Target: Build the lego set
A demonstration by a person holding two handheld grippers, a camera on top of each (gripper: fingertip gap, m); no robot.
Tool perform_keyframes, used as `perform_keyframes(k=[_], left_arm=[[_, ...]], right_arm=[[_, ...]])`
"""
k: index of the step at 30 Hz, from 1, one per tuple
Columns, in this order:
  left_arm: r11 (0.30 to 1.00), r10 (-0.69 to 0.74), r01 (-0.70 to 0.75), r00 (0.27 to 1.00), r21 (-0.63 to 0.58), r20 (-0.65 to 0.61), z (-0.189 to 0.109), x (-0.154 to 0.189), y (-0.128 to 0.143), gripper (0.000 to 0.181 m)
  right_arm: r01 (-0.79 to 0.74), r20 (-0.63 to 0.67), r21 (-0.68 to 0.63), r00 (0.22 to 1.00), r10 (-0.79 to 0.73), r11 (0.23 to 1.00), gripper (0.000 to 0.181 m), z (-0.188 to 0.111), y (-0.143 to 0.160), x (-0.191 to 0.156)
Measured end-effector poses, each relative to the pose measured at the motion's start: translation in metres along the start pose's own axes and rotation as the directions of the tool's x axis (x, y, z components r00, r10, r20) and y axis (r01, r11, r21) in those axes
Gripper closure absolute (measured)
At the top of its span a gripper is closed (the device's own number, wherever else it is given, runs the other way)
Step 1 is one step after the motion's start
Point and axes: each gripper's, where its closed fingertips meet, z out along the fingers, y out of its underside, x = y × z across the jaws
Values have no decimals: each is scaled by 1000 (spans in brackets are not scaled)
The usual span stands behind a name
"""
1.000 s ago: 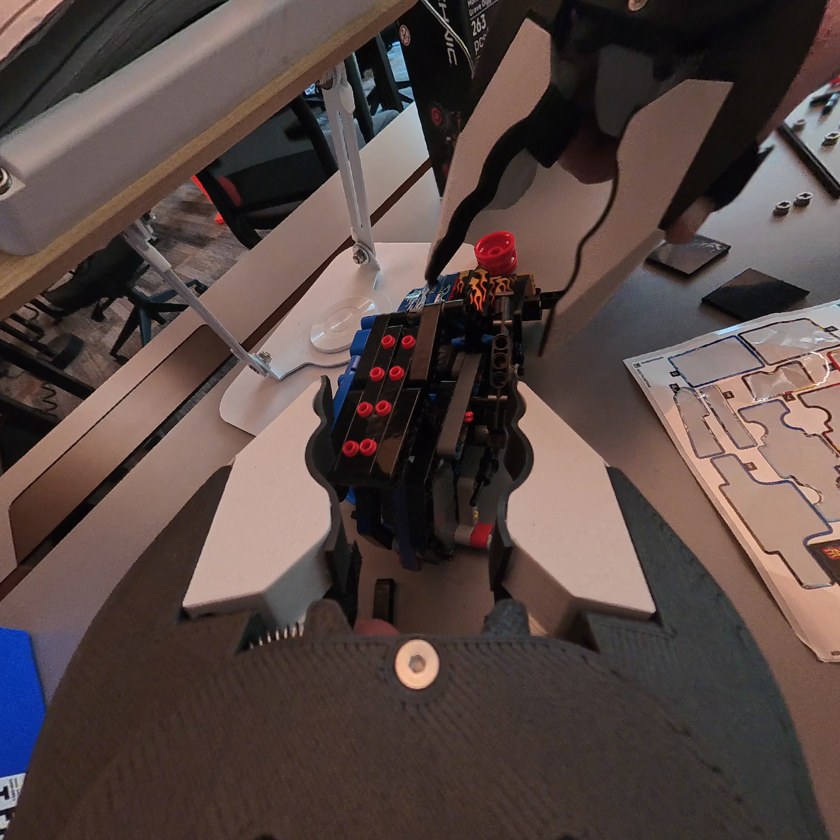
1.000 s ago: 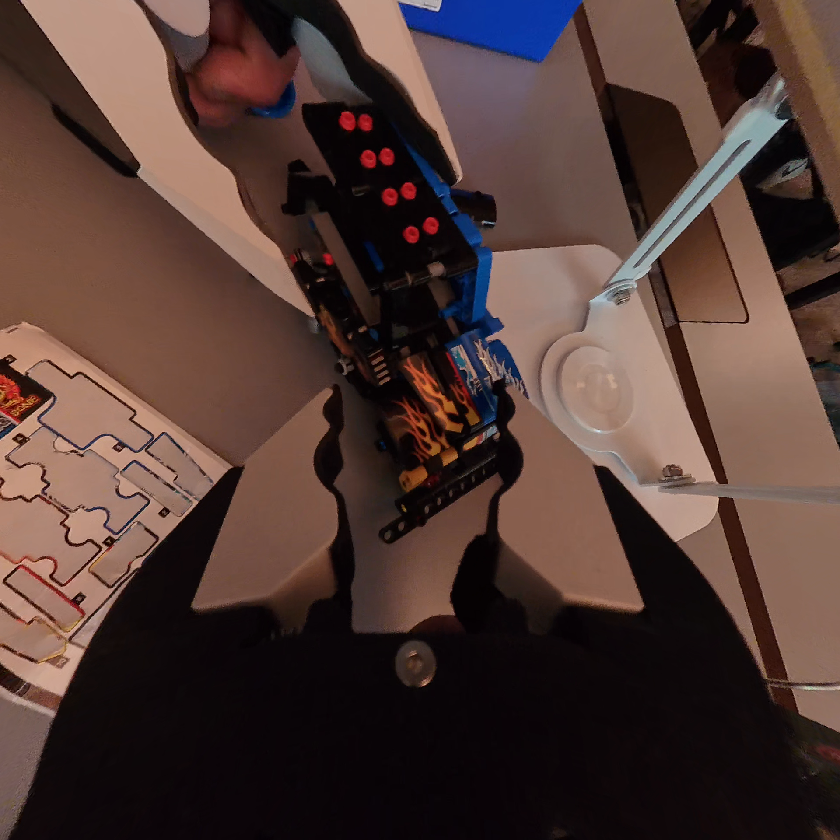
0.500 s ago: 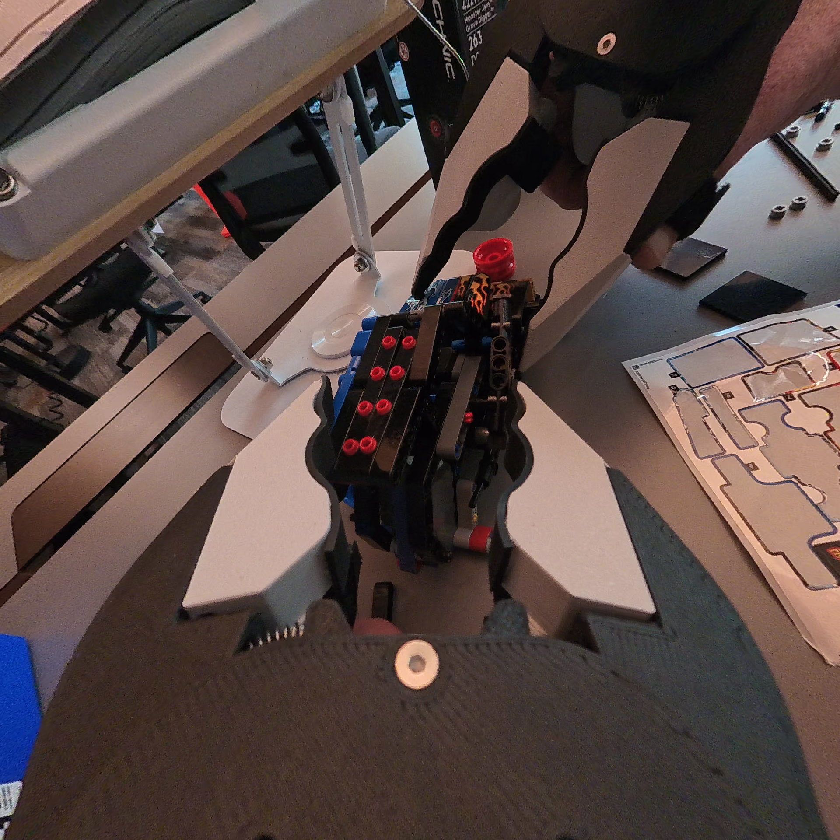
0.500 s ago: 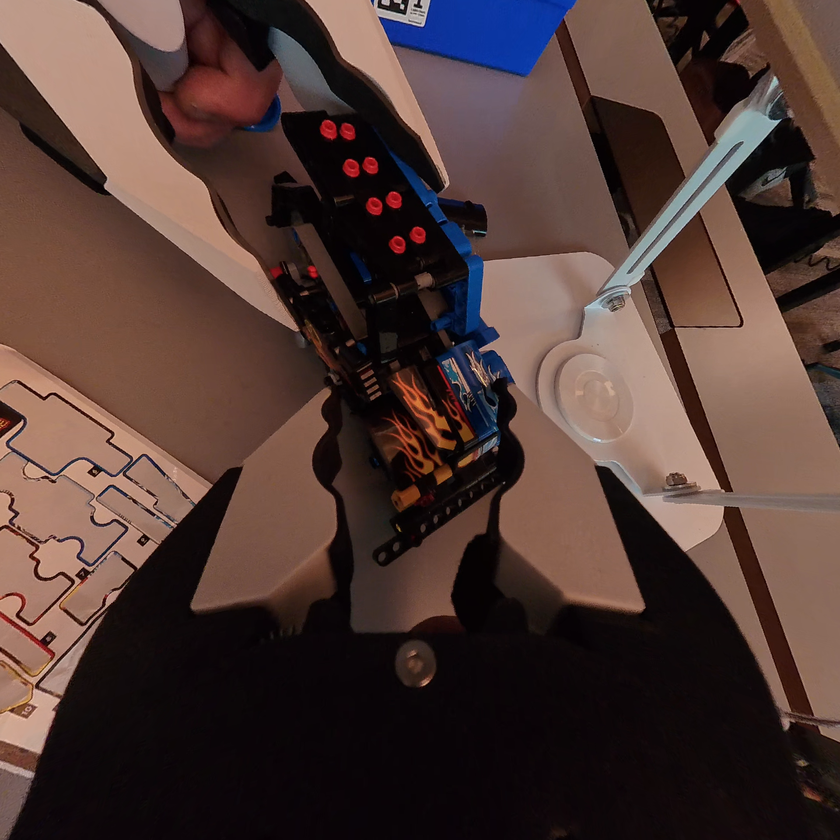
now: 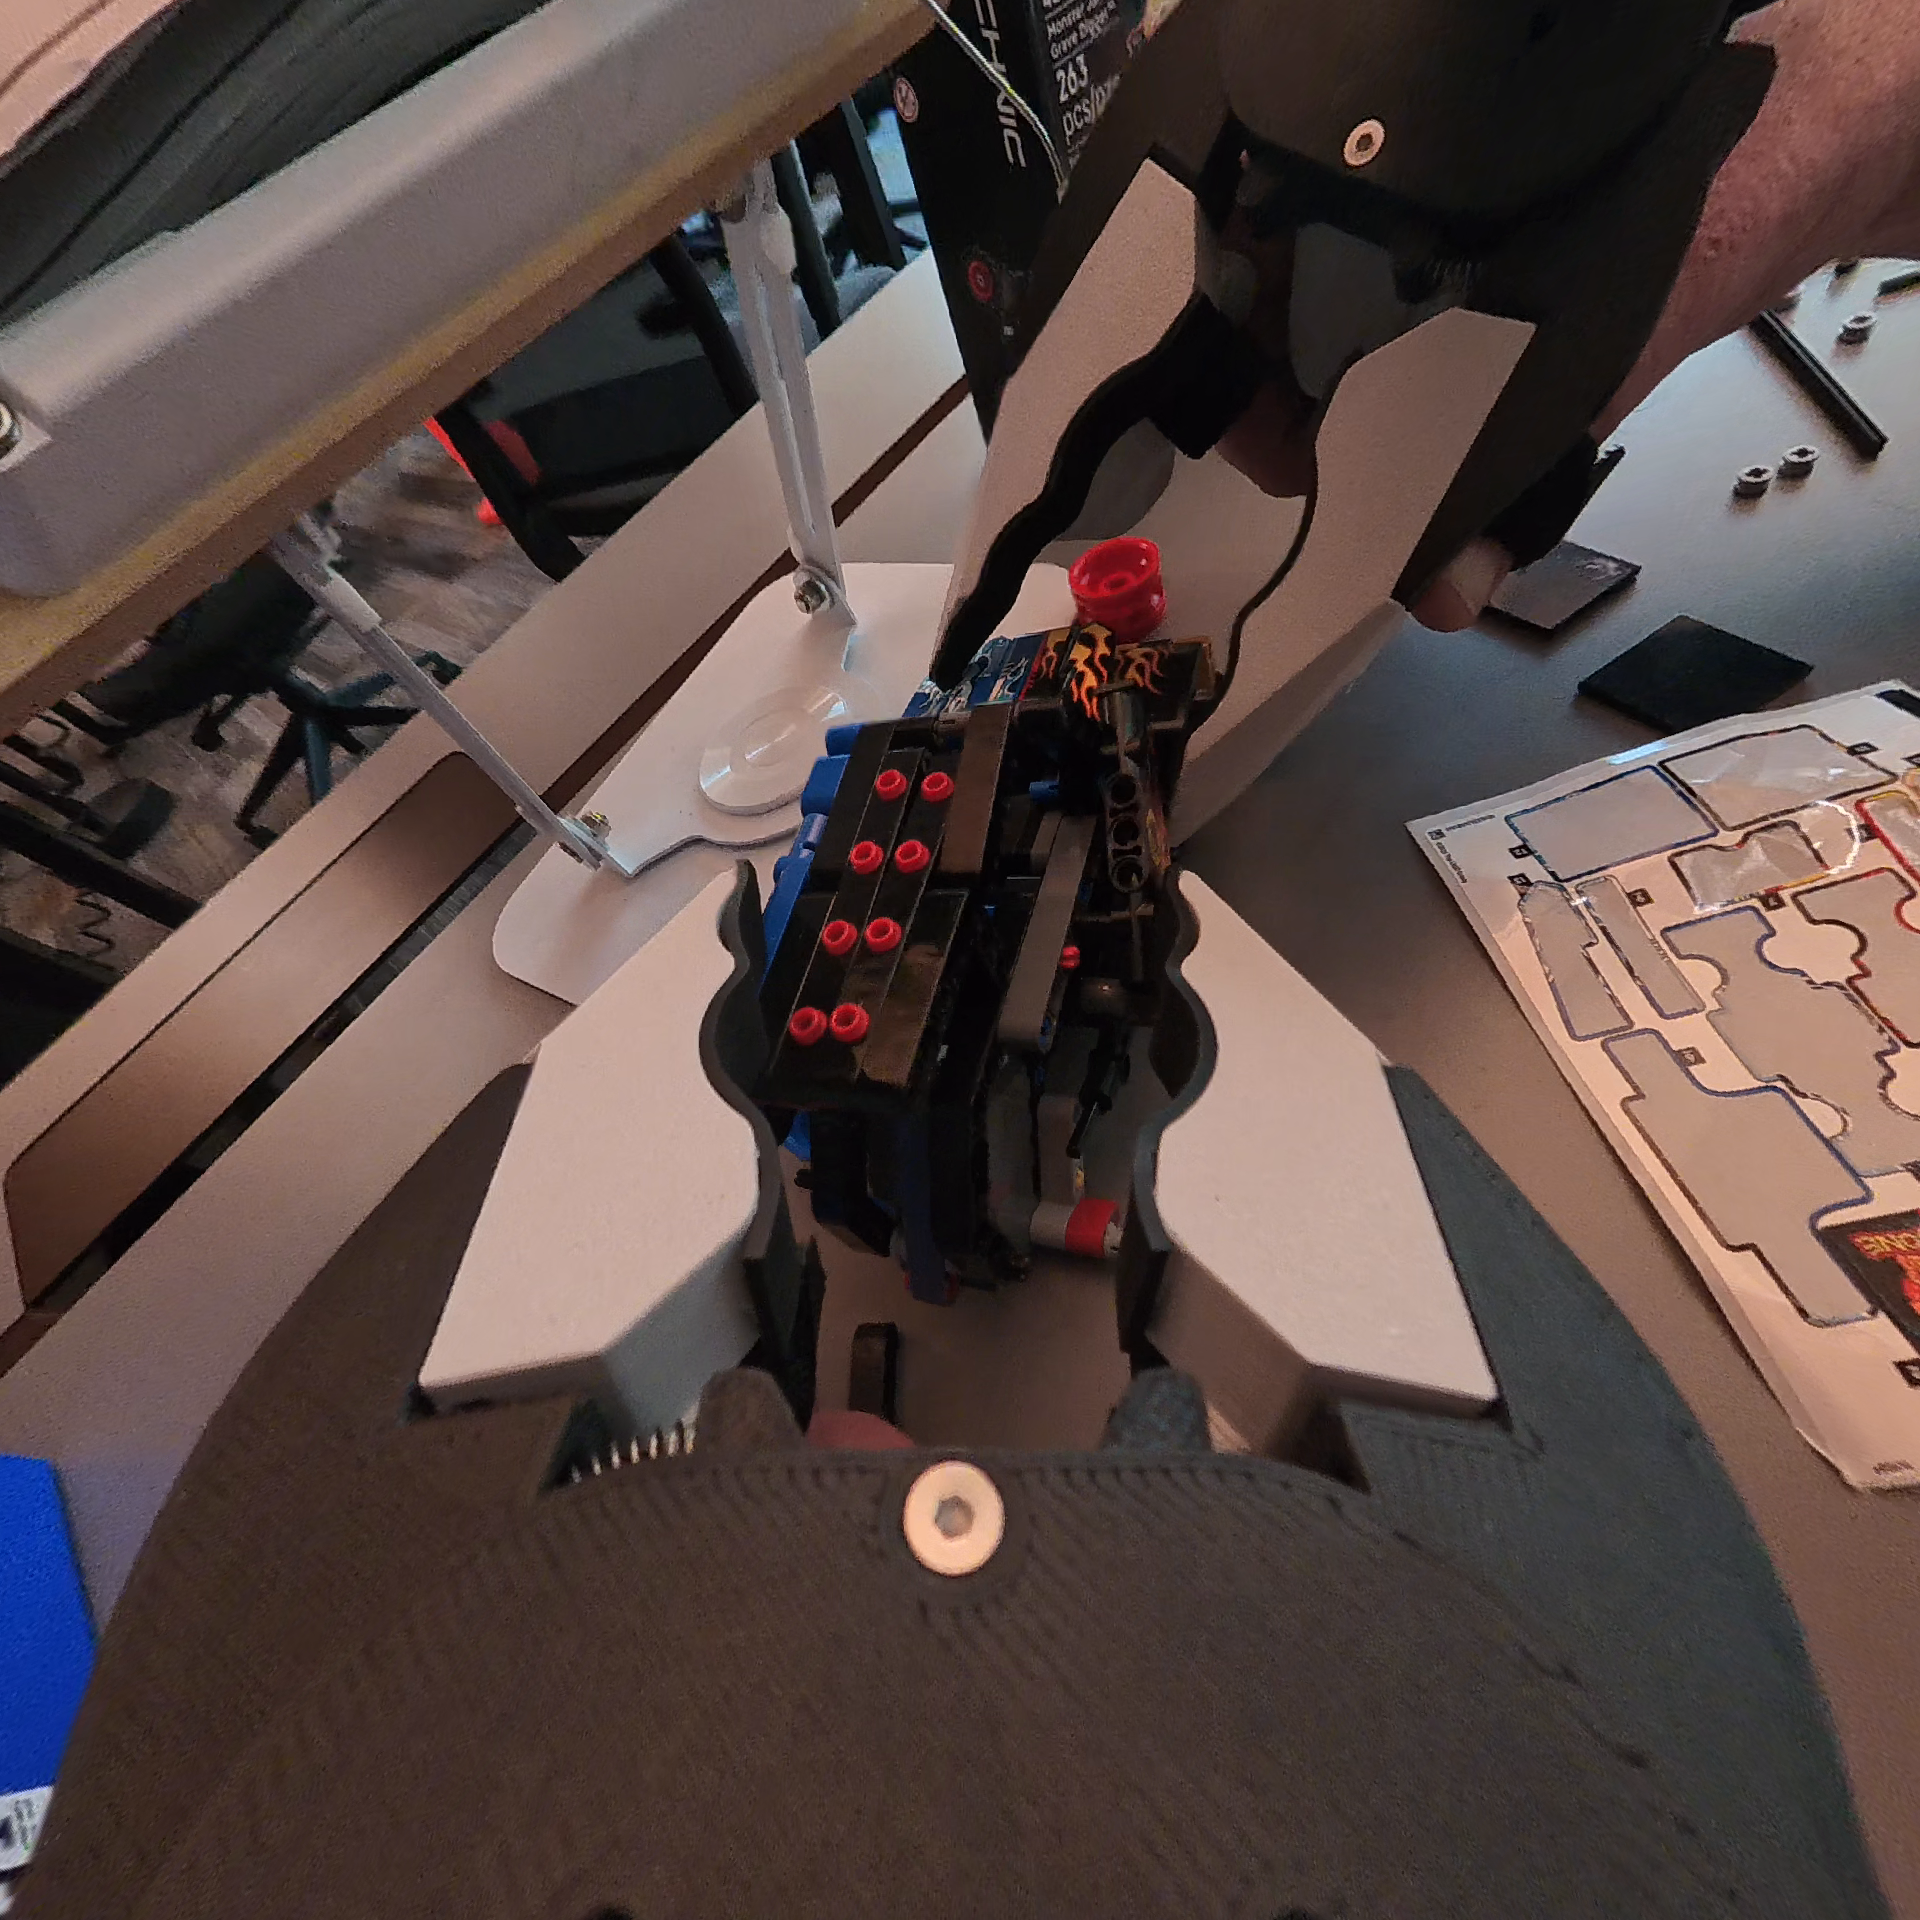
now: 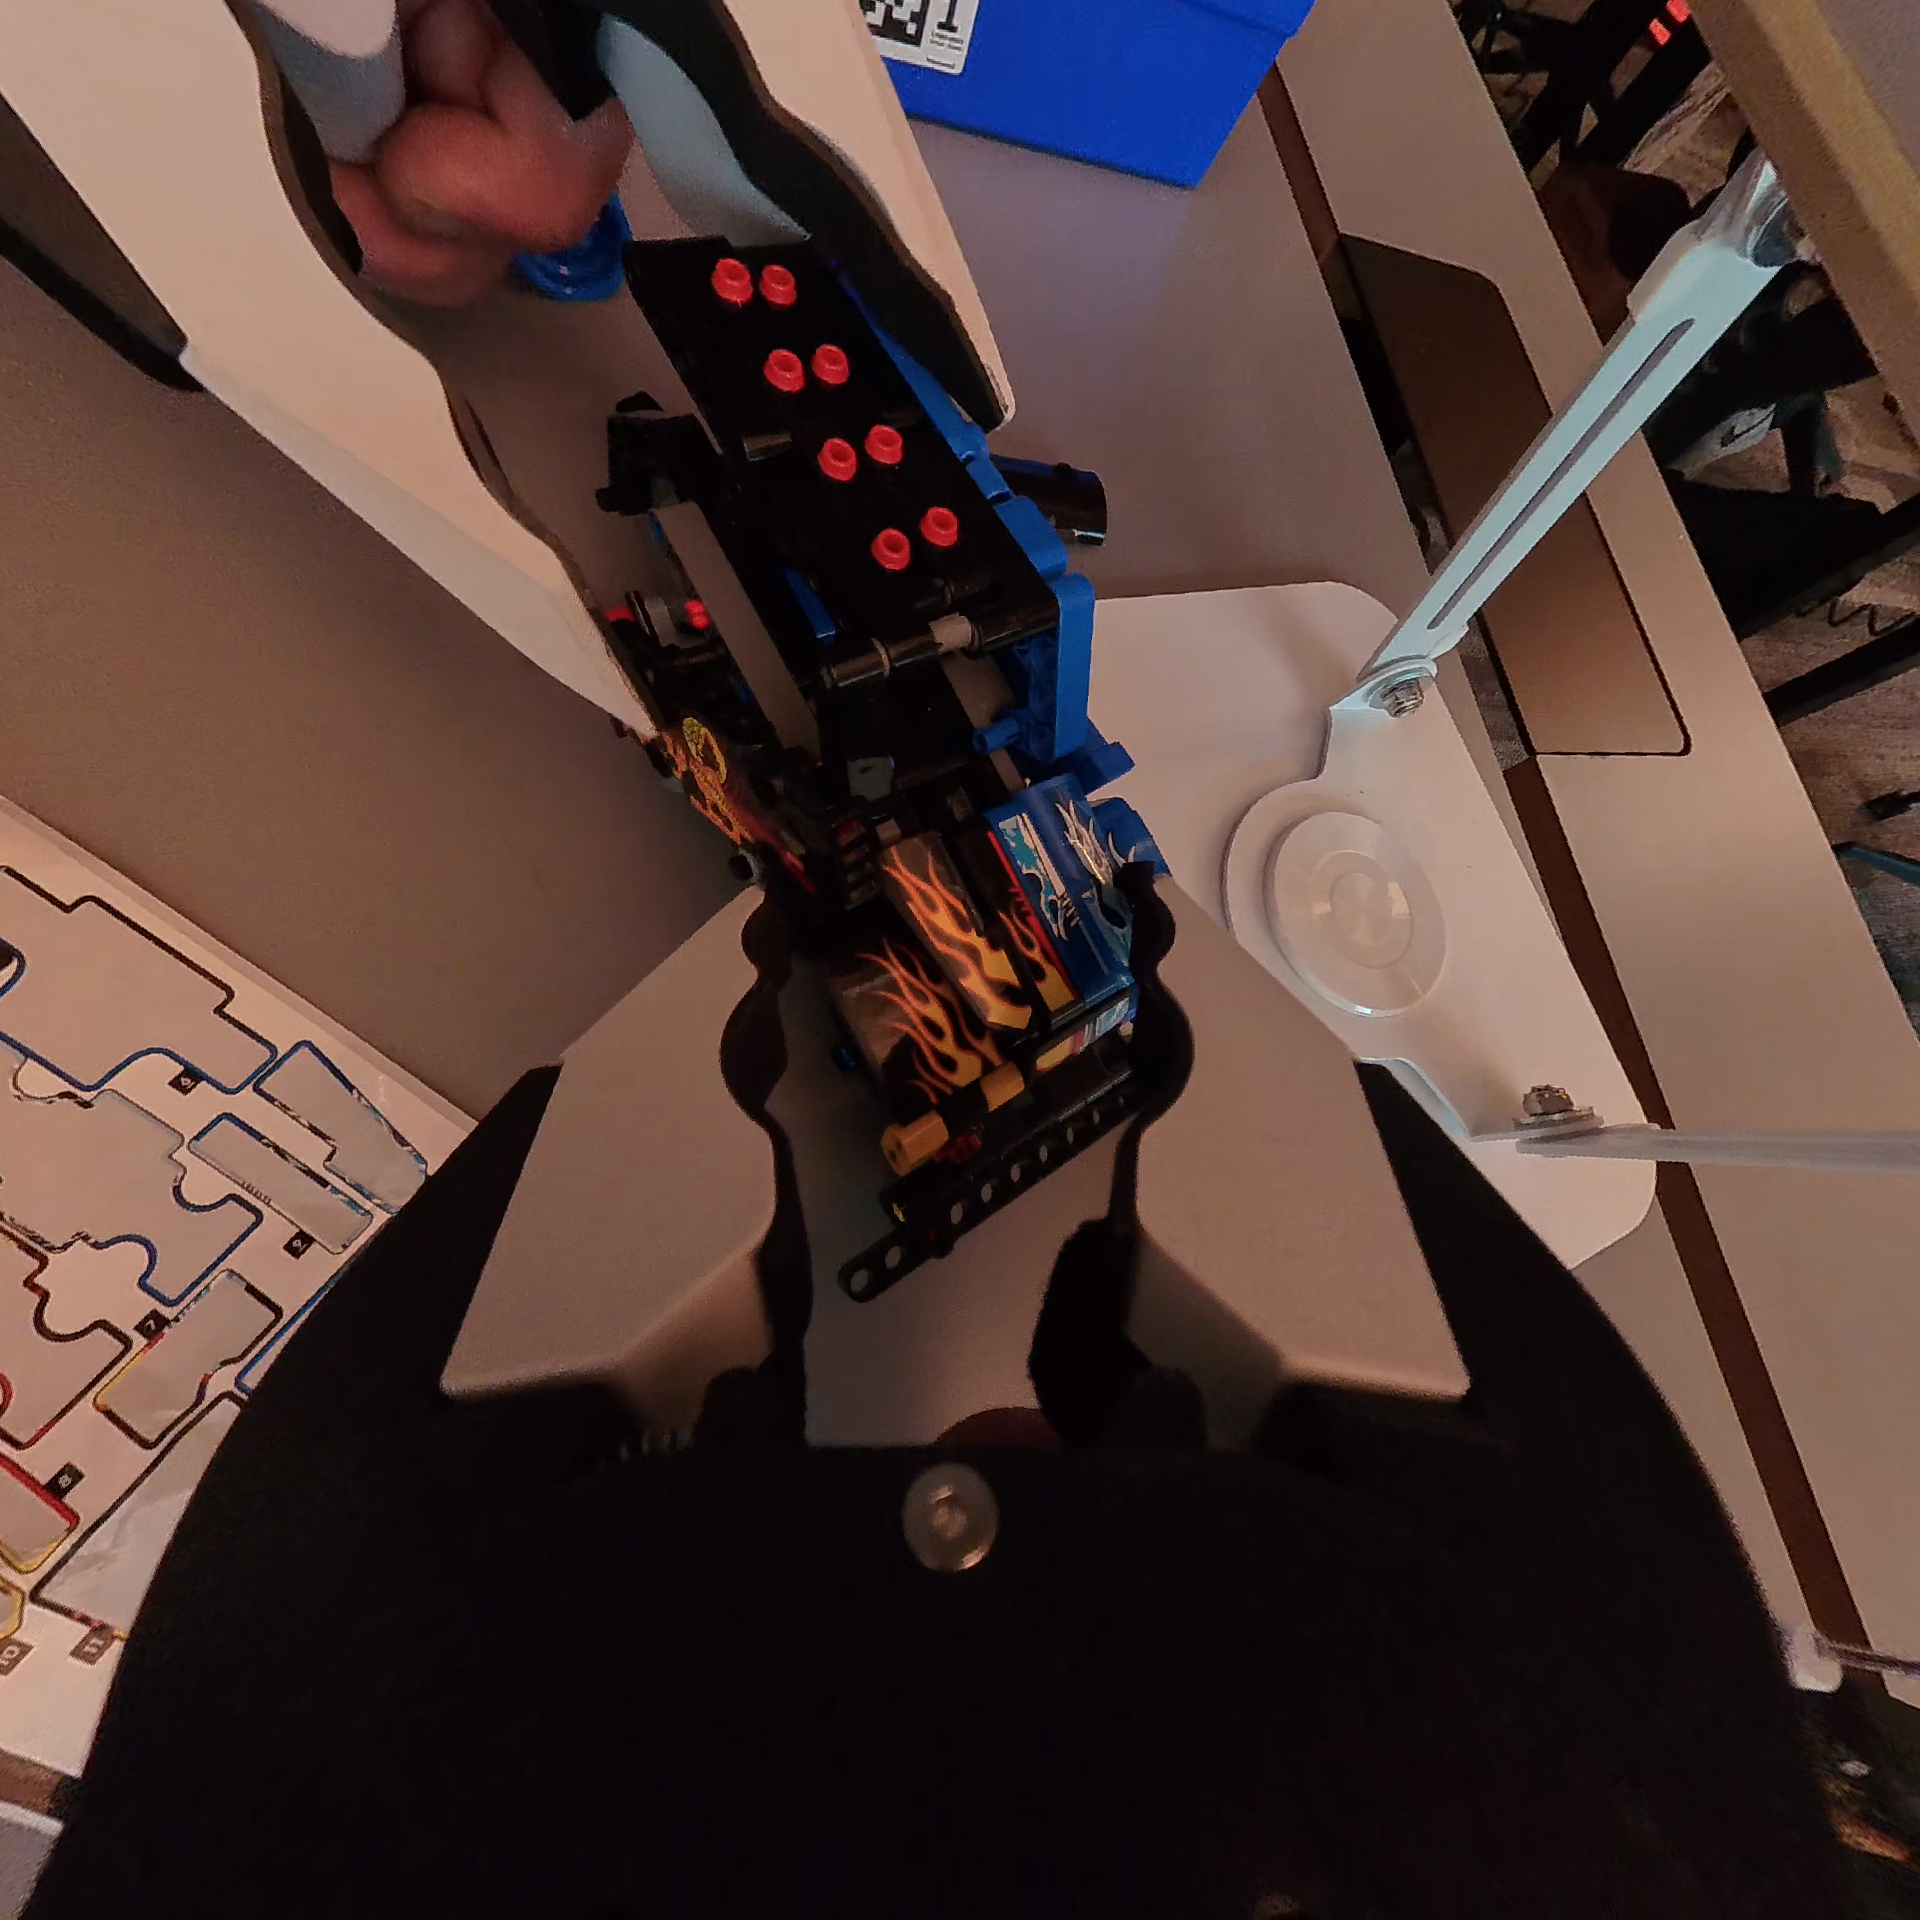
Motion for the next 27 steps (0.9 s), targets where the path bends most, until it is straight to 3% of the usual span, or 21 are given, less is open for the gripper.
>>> perform_keyframes(k=[7,14,16,18,23,27], left_arm=[[985,21,-27,999,-169,-32,-4,-8,7,88],[983,-40,13,988,-184,-148,-2,-9,-7,96],[980,-115,70,962,-184,-248,-8,2,-14,90],[976,-102,48,961,-211,-257,-11,1,-13,83],[975,-69,17,970,-220,-232,-2,-7,-12,95],[959,-49,-23,969,-284,-244,10,-10,0,104]], right_arm=[[15,8,-1,1000,-15,1000,113,-1,0,-2],[49,22,-16,999,-49,999,109,-4,2,-4],[52,35,-18,998,-52,998,105,-5,3,-6],[51,43,-20,998,-50,999,103,-5,3,-7],[31,36,-6,999,-31,999,117,-8,2,-3],[30,20,-8,999,-29,1000,115,-6,2,-2]])
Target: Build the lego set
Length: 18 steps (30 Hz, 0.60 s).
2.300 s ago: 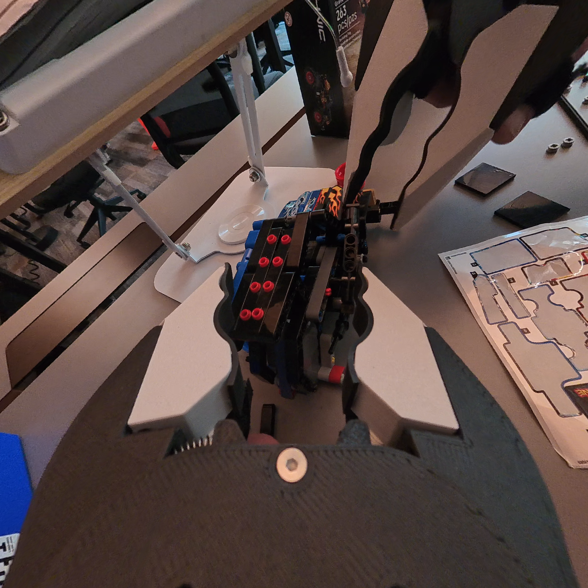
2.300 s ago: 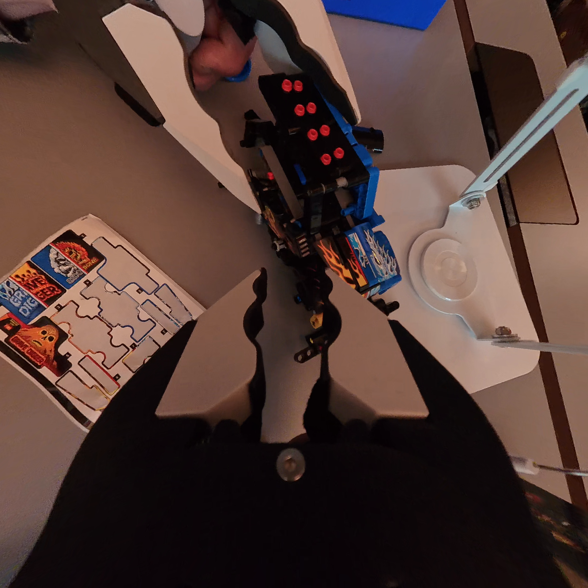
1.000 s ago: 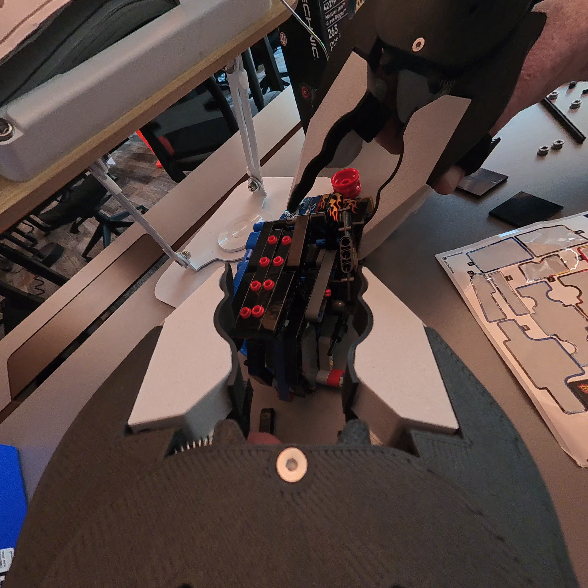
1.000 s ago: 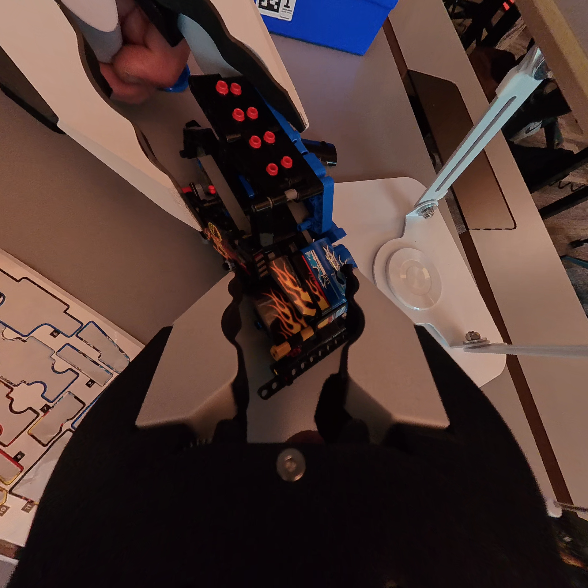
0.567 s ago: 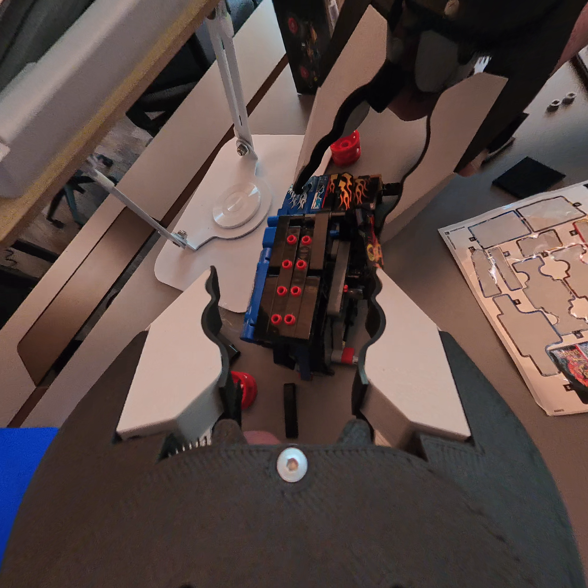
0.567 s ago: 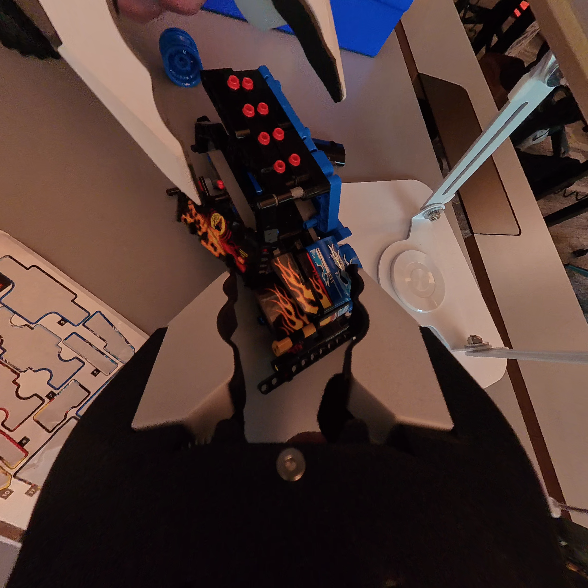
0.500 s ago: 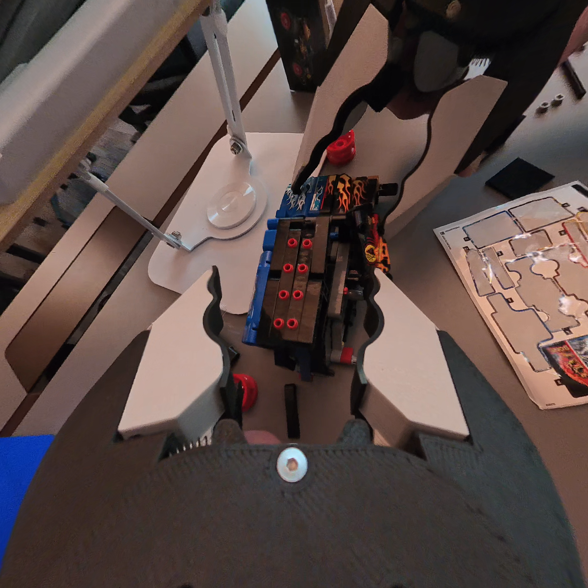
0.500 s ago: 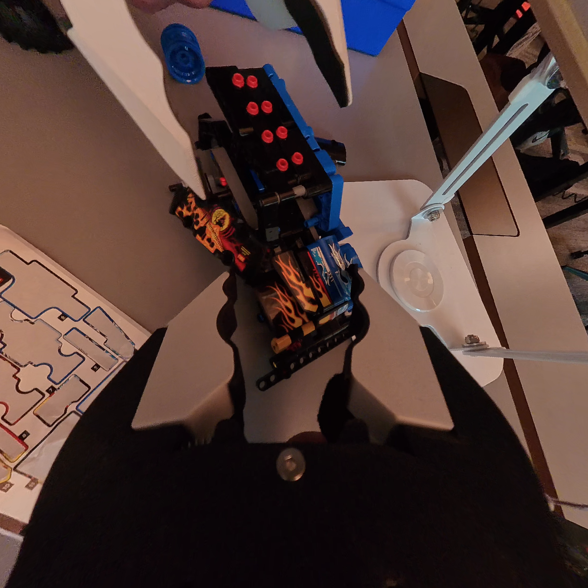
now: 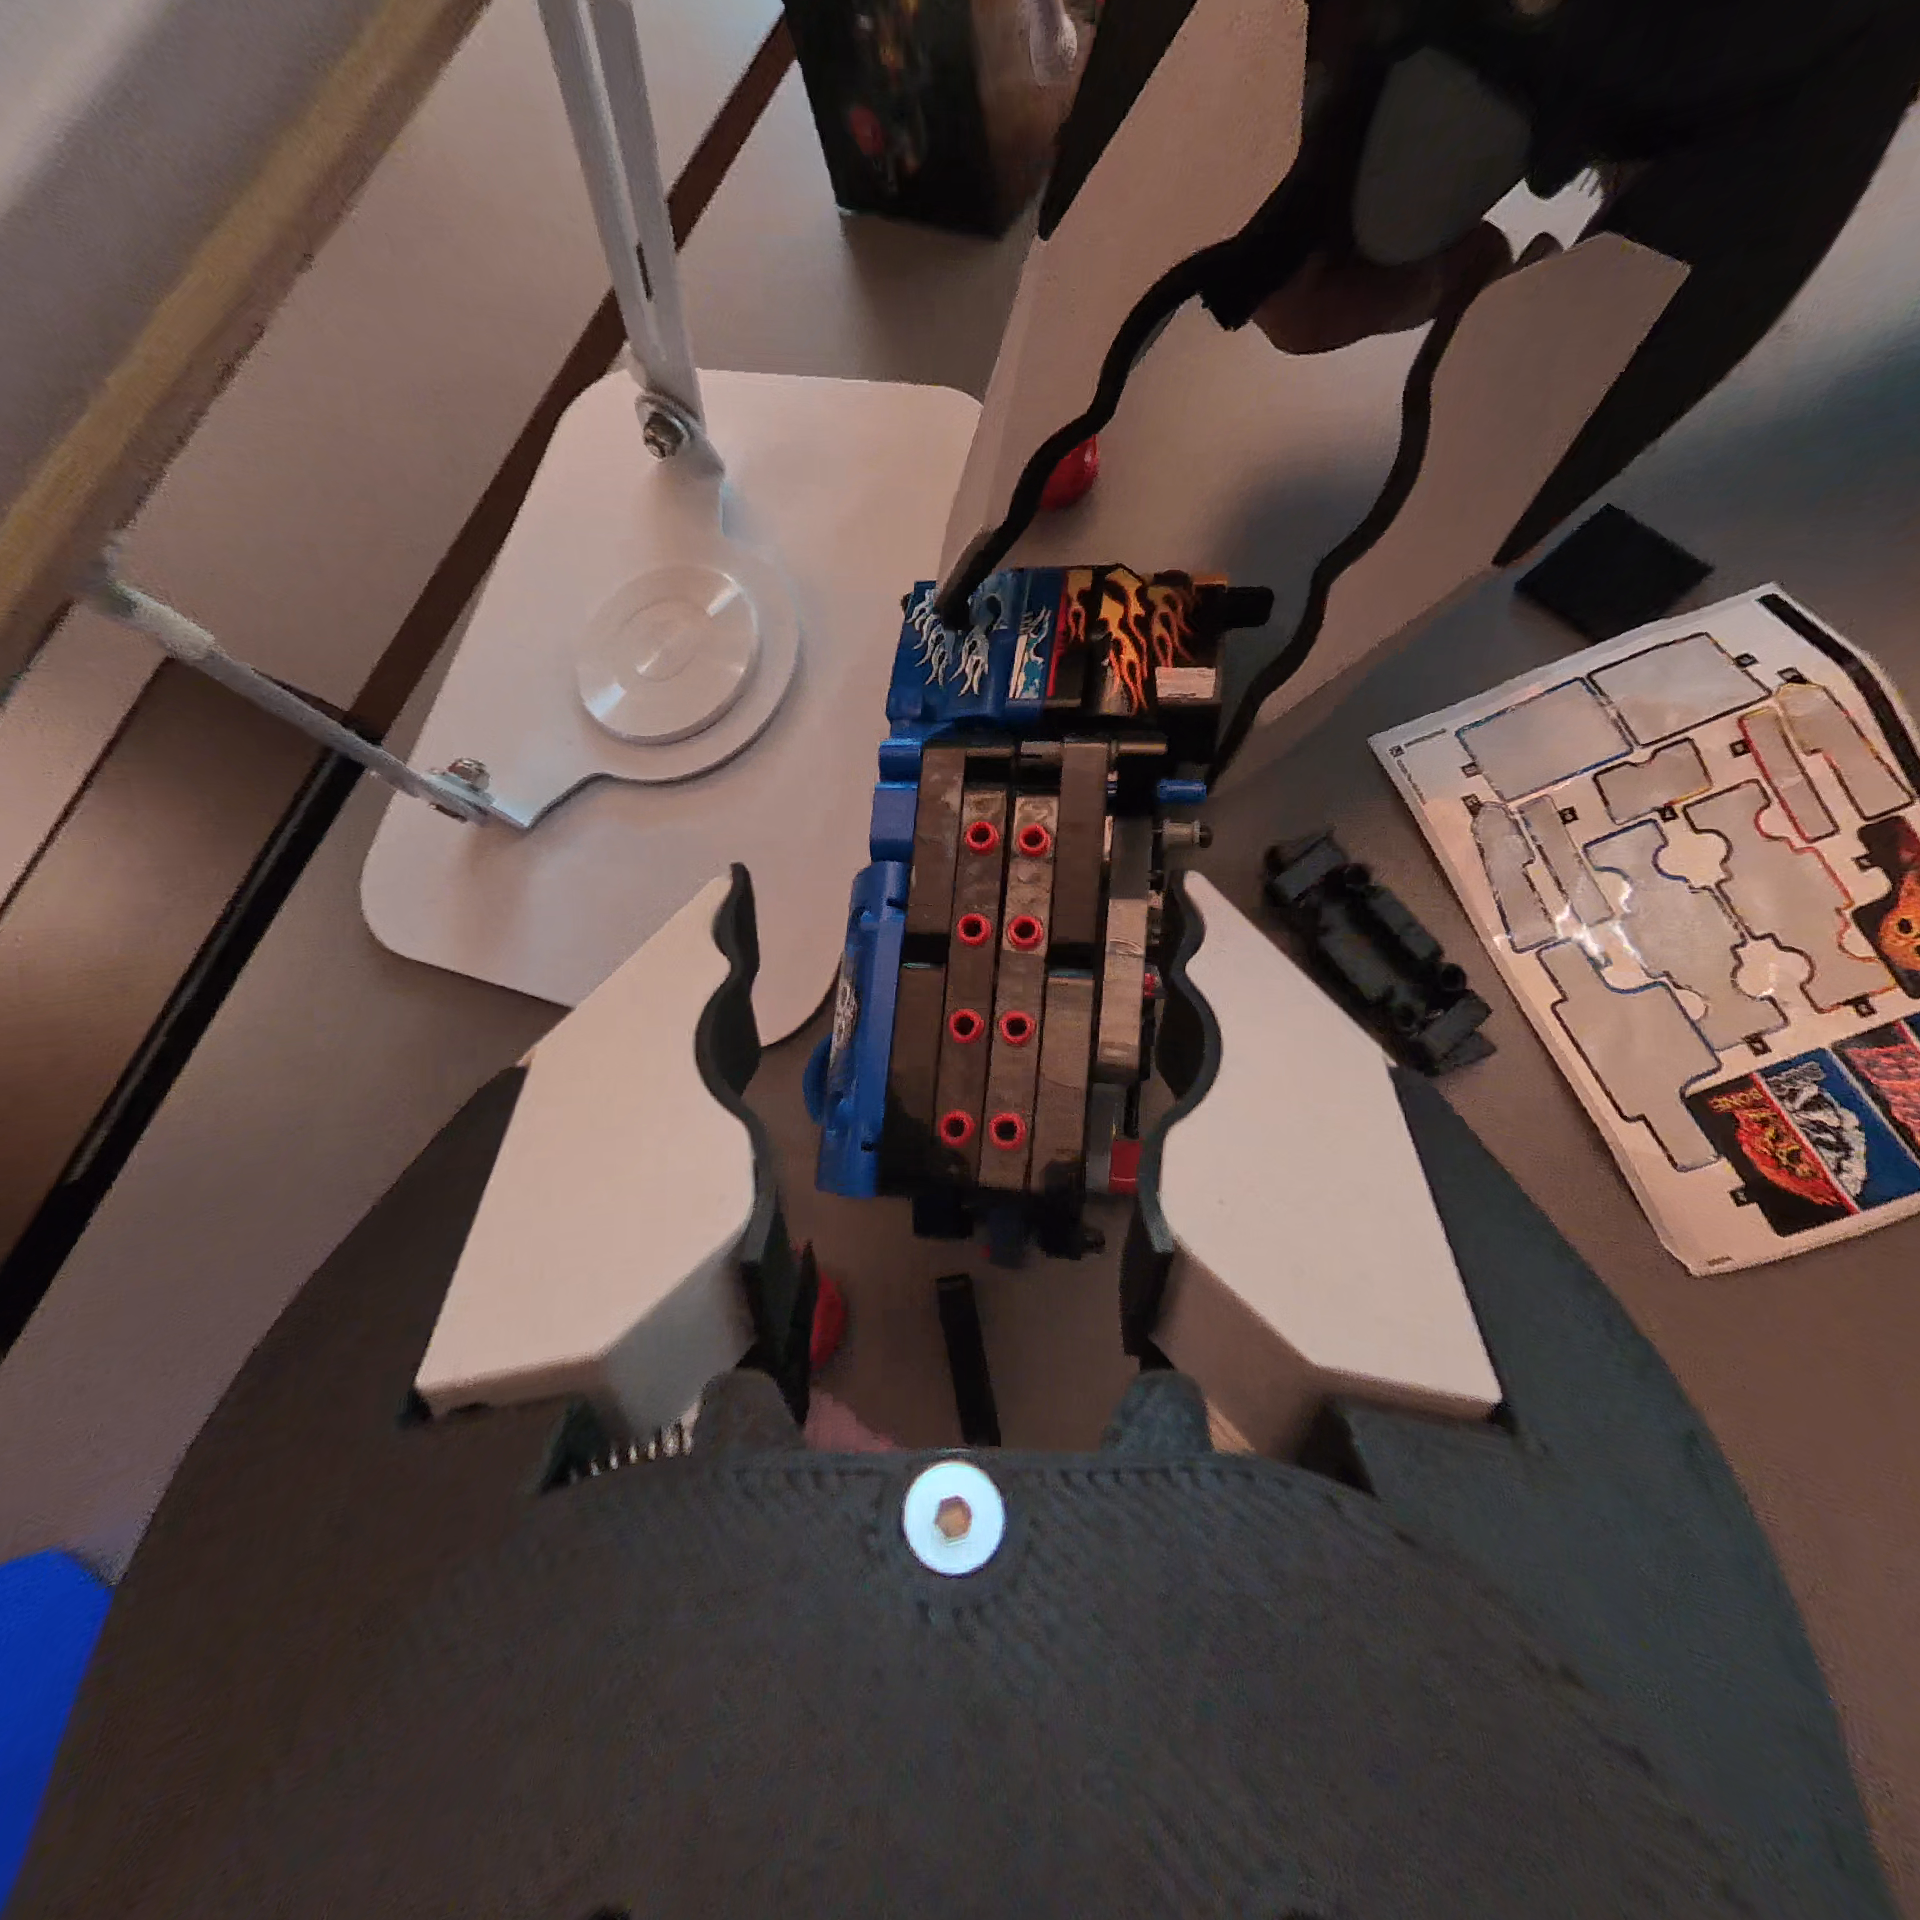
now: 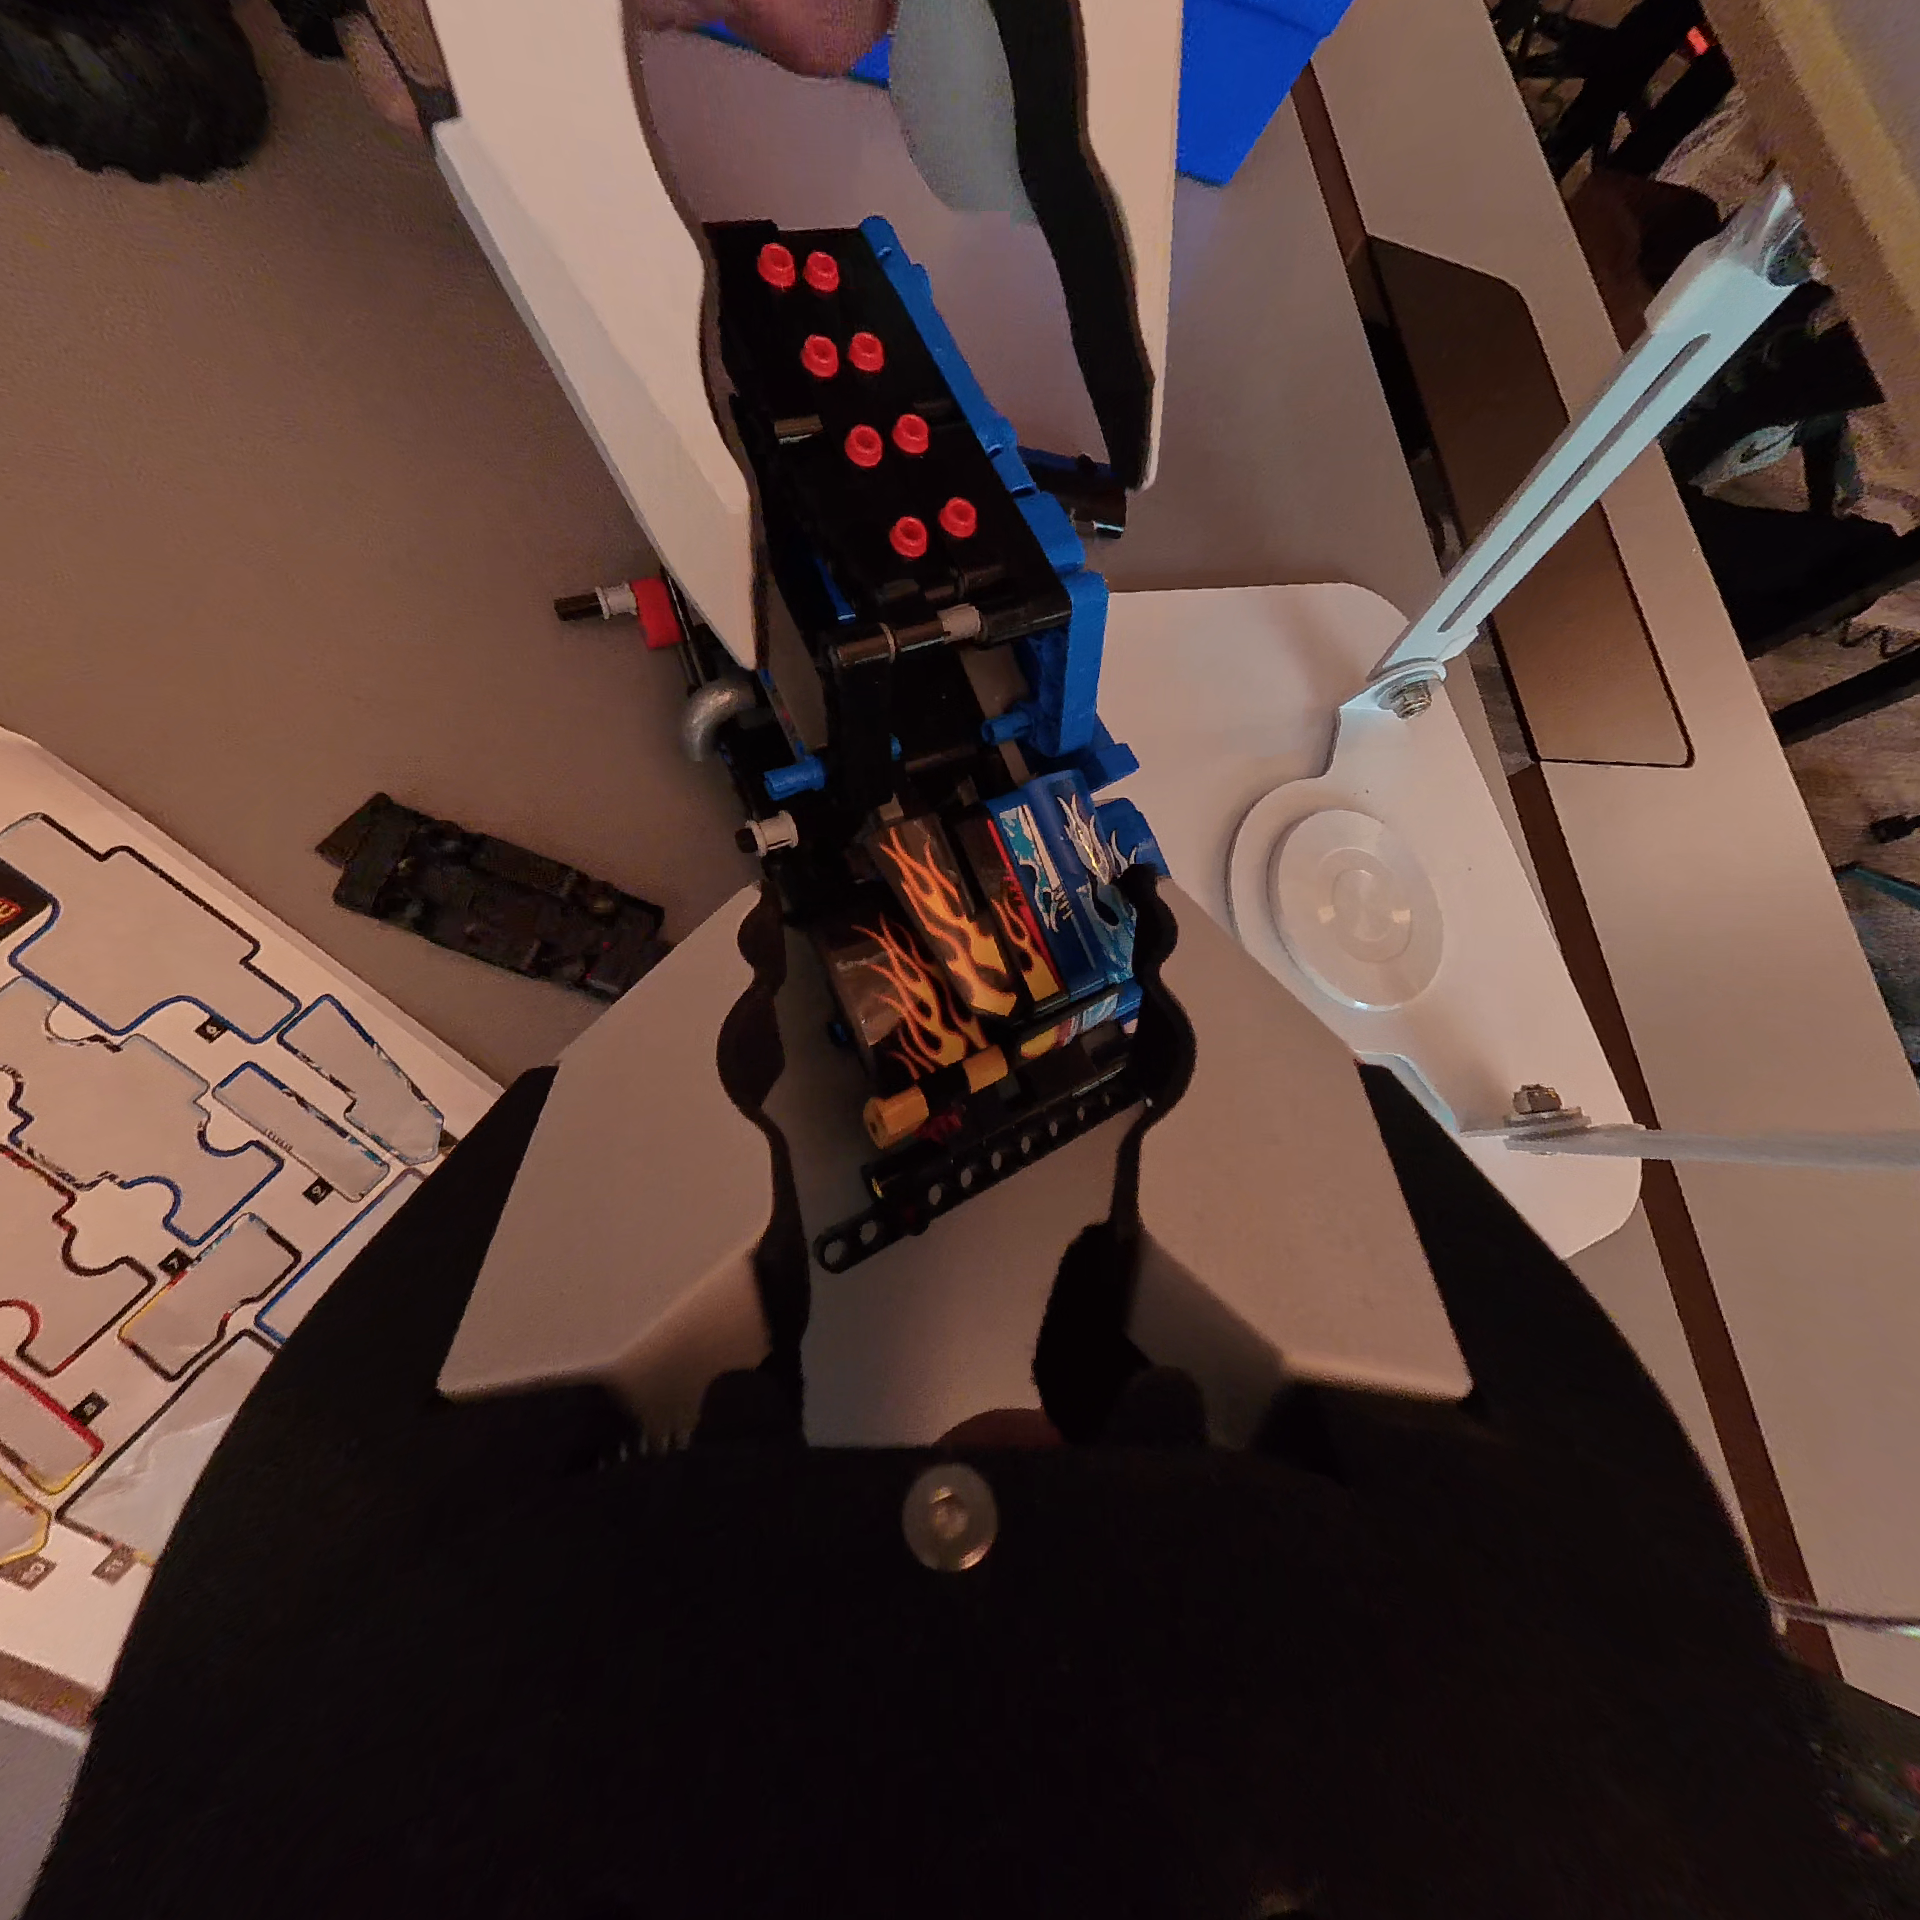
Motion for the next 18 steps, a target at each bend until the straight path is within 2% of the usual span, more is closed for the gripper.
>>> perform_keyframes(k=[11,15,18], left_arm=[[978,44,-77,985,-192,-169,32,11,20,108],[985,32,-62,982,-162,-184,35,13,18,109],[985,37,-65,984,-158,-177,35,14,18,109]], right_arm=[[-40,19,29,999,39,999,114,4,-5,-3],[-27,15,9,1000,27,1000,110,7,-2,-5],[-53,32,24,998,52,998,113,5,-4,-4]])
